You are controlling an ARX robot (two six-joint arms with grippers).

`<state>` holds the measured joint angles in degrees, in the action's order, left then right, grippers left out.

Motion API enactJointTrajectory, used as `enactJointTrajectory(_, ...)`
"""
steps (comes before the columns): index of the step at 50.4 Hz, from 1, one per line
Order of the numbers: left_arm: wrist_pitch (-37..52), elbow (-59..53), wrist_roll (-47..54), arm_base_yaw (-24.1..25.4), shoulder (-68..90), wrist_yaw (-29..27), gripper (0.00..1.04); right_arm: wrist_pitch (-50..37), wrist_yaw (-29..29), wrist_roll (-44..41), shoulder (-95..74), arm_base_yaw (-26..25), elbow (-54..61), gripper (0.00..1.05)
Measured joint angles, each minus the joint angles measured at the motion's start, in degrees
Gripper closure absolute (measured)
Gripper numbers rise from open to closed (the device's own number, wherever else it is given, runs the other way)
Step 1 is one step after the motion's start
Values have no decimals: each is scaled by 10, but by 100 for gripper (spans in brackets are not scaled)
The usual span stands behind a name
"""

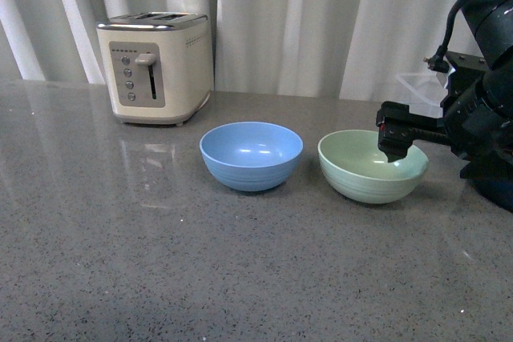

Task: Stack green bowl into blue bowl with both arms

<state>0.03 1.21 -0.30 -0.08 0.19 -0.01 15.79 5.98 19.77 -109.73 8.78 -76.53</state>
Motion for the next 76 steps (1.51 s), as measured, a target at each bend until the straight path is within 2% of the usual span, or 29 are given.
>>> enactJointTrajectory(3, 0, 0, 0, 0, 0, 0, 7, 3, 1, 2, -8, -3, -4, 11)
enactJointTrajectory(7, 0, 0, 0, 0, 0, 0, 7, 5, 5, 2, -19, -7, -10, 21)
enactJointTrajectory(29, 0, 0, 0, 0, 0, 0, 7, 18, 2, 16, -34, -19, -28, 102)
enactJointTrajectory(42, 0, 0, 0, 0, 0, 0, 7, 32, -10, 15, -5, -20, -54, 104)
enactJointTrajectory(55, 0, 0, 0, 0, 0, 0, 7, 66, -19, 17, 22, 55, -164, 104)
enactJointTrajectory(62, 0, 0, 0, 0, 0, 0, 7, 98, -16, 20, -27, 109, -251, 104)
enactJointTrajectory(76, 0, 0, 0, 0, 0, 0, 7, 127, 3, 27, -112, 130, -305, 104)
